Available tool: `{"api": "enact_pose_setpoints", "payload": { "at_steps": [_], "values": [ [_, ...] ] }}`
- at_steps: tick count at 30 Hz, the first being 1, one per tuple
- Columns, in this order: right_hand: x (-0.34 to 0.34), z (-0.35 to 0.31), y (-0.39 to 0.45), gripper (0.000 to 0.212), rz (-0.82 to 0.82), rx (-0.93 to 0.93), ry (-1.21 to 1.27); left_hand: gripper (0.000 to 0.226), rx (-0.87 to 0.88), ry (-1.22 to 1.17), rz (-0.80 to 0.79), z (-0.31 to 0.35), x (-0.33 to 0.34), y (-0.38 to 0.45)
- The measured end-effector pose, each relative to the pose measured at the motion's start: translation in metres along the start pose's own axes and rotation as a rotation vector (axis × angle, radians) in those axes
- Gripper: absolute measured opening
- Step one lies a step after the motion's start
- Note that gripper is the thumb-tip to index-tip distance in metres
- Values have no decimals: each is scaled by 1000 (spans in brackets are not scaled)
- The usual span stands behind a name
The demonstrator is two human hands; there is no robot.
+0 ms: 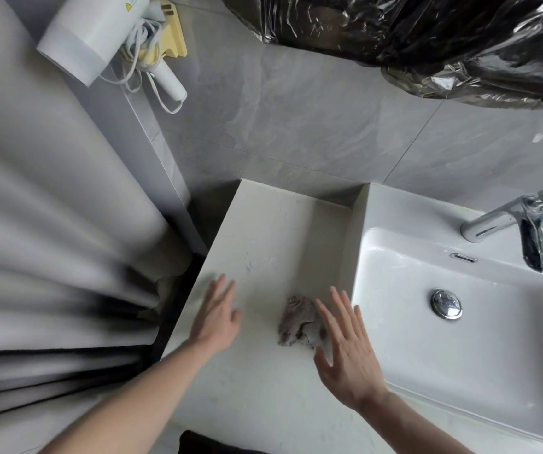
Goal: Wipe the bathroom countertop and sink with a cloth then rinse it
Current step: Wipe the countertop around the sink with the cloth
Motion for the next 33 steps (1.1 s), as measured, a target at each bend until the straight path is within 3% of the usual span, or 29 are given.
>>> {"api": "enact_pose_setpoints", "payload": {
  "at_steps": [2,6,9,15,20,24,29,33],
  "values": [
    [11,-18,20,85,-49,-28,71,71,-176,26,23,-58,-12,1],
    [55,-17,51,86,-265,151,119,76,-420,-40,-73,-116,-9,-16],
    [88,5,57,92,-353,240,15,70,-441,-128,-146,-117,4,-21],
    [112,14,51,95,-422,261,-25,56,-519,-228,-87,-115,12,-16],
    [116,18,65,79,-266,277,-138,58,-565,-213,-54,-129,19,-16],
    [119,26,104,77,-268,392,-6,45,-551,-162,20,-129,19,-18],
    [139,-24,149,78,-307,217,-28,46,-505,-84,101,-124,16,-17],
    [152,-82,175,74,-352,-29,-109,50,-505,-55,117,-124,13,-18]
  ]
}}
Point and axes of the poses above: each hand's wrist, its own y-axis towards the middle knuckle, its own x-axis out of the palm, z = x × y, the point moved 7 cm from there along y, towards the middle knuckle, and after that the axes turned 5 degrees about -x, right-handed, at the moved point
